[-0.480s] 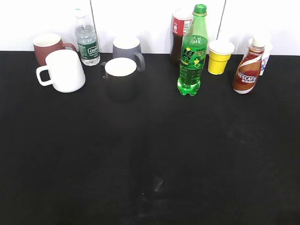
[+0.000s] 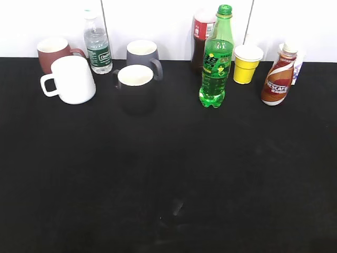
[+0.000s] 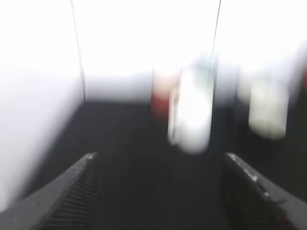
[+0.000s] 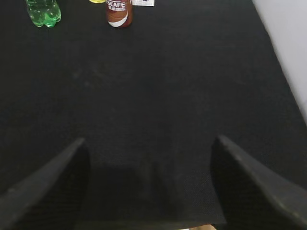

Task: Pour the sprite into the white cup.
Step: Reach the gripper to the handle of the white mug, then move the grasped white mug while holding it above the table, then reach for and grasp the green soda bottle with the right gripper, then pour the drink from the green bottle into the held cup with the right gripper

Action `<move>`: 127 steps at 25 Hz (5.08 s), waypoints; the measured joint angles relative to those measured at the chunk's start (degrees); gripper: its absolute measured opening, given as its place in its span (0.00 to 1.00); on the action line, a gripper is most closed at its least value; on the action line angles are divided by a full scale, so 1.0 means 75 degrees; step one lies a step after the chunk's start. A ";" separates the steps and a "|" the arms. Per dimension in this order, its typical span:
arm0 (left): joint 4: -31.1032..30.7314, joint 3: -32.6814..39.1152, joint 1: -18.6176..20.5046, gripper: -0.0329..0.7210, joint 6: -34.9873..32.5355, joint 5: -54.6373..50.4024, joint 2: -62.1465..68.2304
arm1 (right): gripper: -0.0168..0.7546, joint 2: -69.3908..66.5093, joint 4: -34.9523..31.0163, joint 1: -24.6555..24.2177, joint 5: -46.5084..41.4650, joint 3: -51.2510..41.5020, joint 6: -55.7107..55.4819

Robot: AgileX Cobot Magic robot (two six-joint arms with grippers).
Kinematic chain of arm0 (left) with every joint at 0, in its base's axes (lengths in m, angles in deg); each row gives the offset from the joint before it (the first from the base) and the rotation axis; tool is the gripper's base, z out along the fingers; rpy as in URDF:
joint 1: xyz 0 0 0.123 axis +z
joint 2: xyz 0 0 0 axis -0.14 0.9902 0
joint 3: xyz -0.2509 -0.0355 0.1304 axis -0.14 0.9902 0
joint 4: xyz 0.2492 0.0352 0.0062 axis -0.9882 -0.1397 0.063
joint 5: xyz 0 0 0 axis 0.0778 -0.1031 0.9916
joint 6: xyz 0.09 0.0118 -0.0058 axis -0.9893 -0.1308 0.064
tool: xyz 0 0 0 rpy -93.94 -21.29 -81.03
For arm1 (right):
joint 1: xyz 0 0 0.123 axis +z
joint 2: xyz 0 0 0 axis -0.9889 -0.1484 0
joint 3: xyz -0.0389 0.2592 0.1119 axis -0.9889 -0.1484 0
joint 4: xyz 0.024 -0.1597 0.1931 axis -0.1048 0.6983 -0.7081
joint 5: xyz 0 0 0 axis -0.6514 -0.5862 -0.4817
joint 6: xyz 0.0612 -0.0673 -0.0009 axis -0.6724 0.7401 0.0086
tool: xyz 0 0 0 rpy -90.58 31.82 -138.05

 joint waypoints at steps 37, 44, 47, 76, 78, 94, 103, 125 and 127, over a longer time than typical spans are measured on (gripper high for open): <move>-0.0864 -0.4724 0.0006 0.12 0.0036 1.2540 1.7796 | 0.78 0.0000 0.0000 0.0000 0.0000 0.0000 0.0000; -0.0744 -0.1794 0.0014 0.12 -0.0115 1.3286 1.5393 | 0.78 0.0000 -0.0017 0.0000 0.0000 0.0000 -0.0048; -0.0880 0.0048 -0.0131 0.12 -0.0121 1.3683 1.3537 | 0.75 -0.0121 -0.0023 0.0000 0.0957 0.0135 -0.0055; -0.1747 0.1095 -0.1946 0.11 -0.0131 1.3794 1.2368 | 0.88 -1.7292 0.0179 0.2251 1.4461 0.4532 -0.0589; -0.1747 0.1095 -0.1946 0.11 -0.0131 1.3794 1.2368 | 0.88 -1.7522 0.0173 0.2251 1.4338 0.4814 -0.0589; -0.1747 0.1095 -0.1946 0.11 -0.0131 1.3787 1.2368 | 0.60 -1.7249 0.0922 0.2251 1.3873 0.4850 -0.0438; -0.1747 0.1095 -0.1946 0.11 0.0094 1.3780 1.2368 | 0.58 -1.5424 0.3334 0.3410 1.3480 0.4528 0.1096; -0.3664 0.1212 -0.1946 0.11 0.0524 1.4058 1.2368 | 0.56 -1.5424 0.1541 0.3458 1.5075 0.4528 0.9819; -0.3664 0.1212 -0.1946 0.11 0.0524 1.4094 1.2368 | 0.56 -1.5424 0.1491 0.3458 1.5082 0.4528 1.0131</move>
